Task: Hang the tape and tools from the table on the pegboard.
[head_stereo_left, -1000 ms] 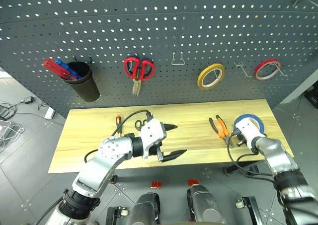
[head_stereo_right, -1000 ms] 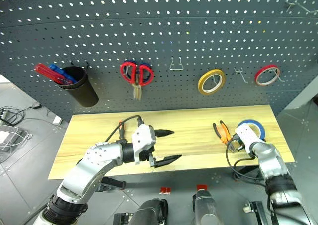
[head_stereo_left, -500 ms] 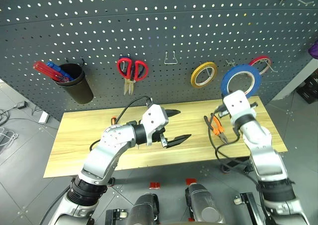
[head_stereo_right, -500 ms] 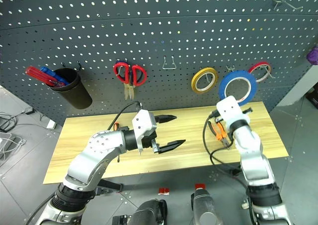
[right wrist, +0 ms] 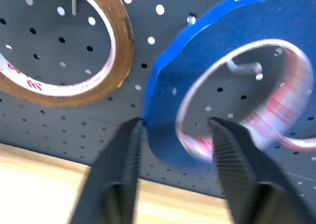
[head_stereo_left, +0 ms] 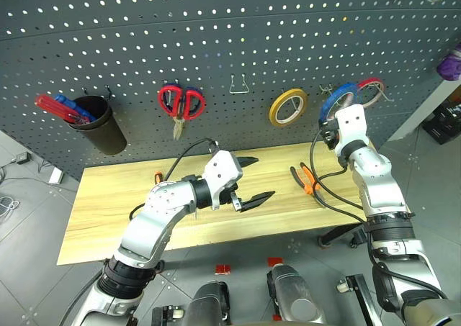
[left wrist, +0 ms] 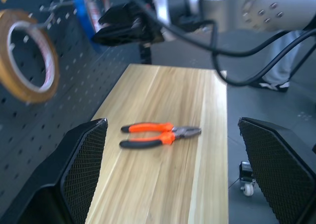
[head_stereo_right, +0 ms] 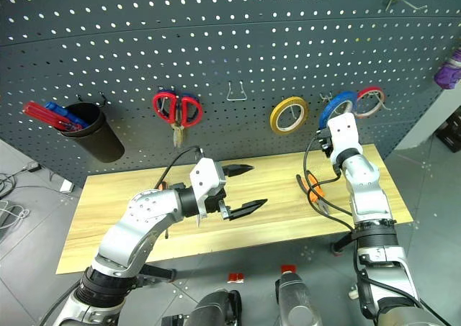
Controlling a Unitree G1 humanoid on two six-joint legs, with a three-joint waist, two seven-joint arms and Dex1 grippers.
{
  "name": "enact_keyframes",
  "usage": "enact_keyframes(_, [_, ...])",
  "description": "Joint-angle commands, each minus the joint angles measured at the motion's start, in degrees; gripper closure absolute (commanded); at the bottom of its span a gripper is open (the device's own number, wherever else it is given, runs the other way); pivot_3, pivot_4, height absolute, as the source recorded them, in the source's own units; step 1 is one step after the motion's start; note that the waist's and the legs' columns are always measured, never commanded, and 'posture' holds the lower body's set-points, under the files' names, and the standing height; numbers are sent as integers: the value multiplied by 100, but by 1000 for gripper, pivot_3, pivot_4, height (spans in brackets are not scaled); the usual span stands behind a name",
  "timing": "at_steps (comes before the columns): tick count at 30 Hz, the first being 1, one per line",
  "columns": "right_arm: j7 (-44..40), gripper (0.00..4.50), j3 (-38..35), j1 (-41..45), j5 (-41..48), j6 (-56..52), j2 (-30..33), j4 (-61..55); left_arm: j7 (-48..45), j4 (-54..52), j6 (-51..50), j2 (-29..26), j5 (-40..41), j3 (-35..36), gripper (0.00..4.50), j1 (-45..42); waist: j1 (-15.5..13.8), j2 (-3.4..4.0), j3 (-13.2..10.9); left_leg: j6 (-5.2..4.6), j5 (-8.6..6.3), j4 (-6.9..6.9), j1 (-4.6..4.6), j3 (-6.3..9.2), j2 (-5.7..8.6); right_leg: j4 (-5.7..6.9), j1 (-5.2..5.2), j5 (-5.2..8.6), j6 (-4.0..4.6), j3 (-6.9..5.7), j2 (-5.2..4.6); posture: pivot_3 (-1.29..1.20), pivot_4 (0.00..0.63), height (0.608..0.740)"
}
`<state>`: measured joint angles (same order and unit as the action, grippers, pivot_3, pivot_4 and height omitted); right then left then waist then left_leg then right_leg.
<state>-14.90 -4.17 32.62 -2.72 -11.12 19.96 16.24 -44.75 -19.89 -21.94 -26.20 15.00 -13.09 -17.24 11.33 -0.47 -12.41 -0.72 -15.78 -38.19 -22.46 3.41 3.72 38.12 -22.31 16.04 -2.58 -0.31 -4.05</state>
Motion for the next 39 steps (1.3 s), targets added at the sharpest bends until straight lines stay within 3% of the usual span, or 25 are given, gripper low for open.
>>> enact_keyframes(1, [-183, 845, 114, -396, 42, -226, 76, -590, 38, -154, 83, -133, -14, 197, 0, 168, -3, 2, 1, -1, -1, 0, 1, 0, -2, 1, 0, -1, 2, 1, 2, -323, 165, 740])
enact_keyframes(4, [-415, 13, 388, -994, -29, -922, 127, -1228, -117, -127, 74, -499, -63, 269, 0, 460, -3, 3, 2, -4, -3, 1, 2, -1, -8, 2, -1, -2, 3, 2, 6, -334, 172, 740])
enact_keyframes(9, [-459, 13, 787, -1294, -83, -2840, -22, -1973, -550, -3, 371, -1366, -420, 185, 0, 1048, 32, 6, -1, -17, -11, 5, 9, -15, -16, 7, -9, -10, 17, 23, 13, -333, 191, 740])
enact_keyframes(15, [23, 13, 705, -624, -93, -4294, -469, -1259, -859, 5, 535, -1827, -579, 135, 0, 1563, 11, 9, -3, -18, -12, 9, 11, -19, -20, 1, -13, -14, 24, 27, 15, -326, 210, 740])
enact_keyframes(27, [-201, 13, 1071, 691, -209, -3152, -421, 1590, -878, -179, 402, -1637, -640, -51, 0, 1568, 12, 9, -5, -19, -13, 11, 9, -32, -20, 2, -20, -16, 26, 33, 15, -311, 219, 740])
enact_keyframes(39, [-415, 13, 952, 1856, -231, -2334, -466, 4316, -836, -92, 407, -1502, -690, -122, 0, 1442, 88, 8, -7, -21, -13, 11, 10, -47, -23, 2, -21, -17, 26, 51, 23, -301, 223, 740])
